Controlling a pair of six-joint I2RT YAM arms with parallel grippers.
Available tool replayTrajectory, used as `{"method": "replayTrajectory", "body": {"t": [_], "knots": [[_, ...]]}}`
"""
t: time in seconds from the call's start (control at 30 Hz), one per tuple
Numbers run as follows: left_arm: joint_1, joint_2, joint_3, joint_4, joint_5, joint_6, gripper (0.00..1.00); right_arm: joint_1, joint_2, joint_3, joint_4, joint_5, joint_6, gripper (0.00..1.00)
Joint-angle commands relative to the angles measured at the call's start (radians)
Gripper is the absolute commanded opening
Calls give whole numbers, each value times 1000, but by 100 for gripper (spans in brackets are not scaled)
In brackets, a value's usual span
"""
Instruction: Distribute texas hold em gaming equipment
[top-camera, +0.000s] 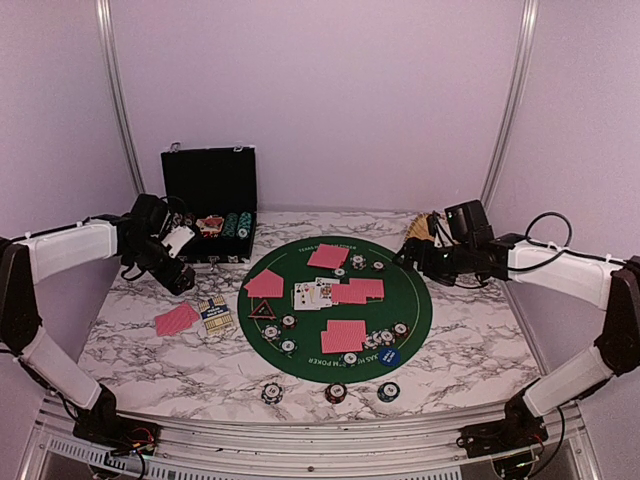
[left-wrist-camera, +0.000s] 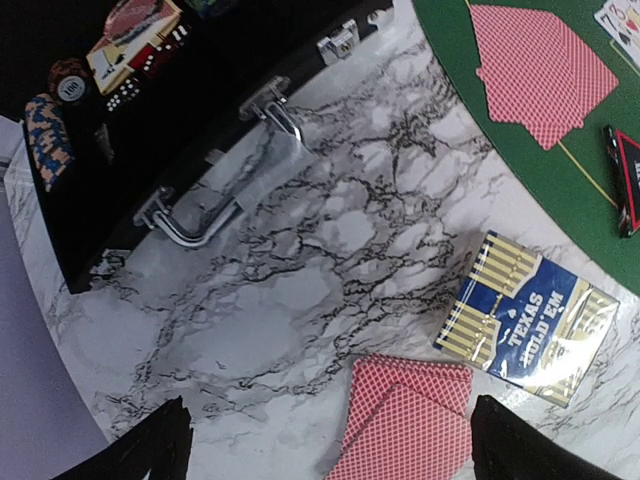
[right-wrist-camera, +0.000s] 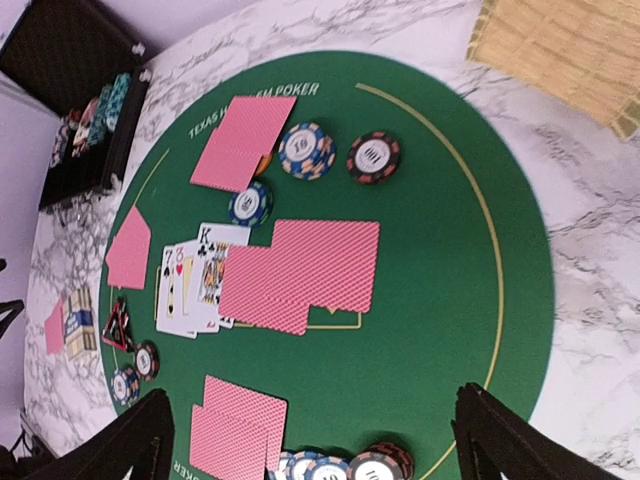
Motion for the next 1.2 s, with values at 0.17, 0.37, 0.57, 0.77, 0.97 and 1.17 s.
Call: {"method": "replayTrajectory", "body": {"t": [0.17, 0.37, 0.57, 0.77, 0.97, 1.17], "knots": [[74, -79, 12, 196, -90, -139, 99, -106, -147, -13, -1, 364, -72, 99], [155, -106, -72, 389, -48, -175, 99, -116, -225, -167, 203, 684, -228, 99], [231, -115, -238, 702, 88, -241, 99, -147, -256, -369, 504, 898, -333, 99], [233, -48, -383, 936, 173, -284, 99, -165, -235, -561, 962, 923, -459, 99], [262, -66, -501, 1185, 256, -369, 99, -177, -106, -749, 1479, 895, -645, 99], [266, -40, -643, 1412, 258, -373, 99, -189, 19, -837, 1773, 840, -693, 99]]}}
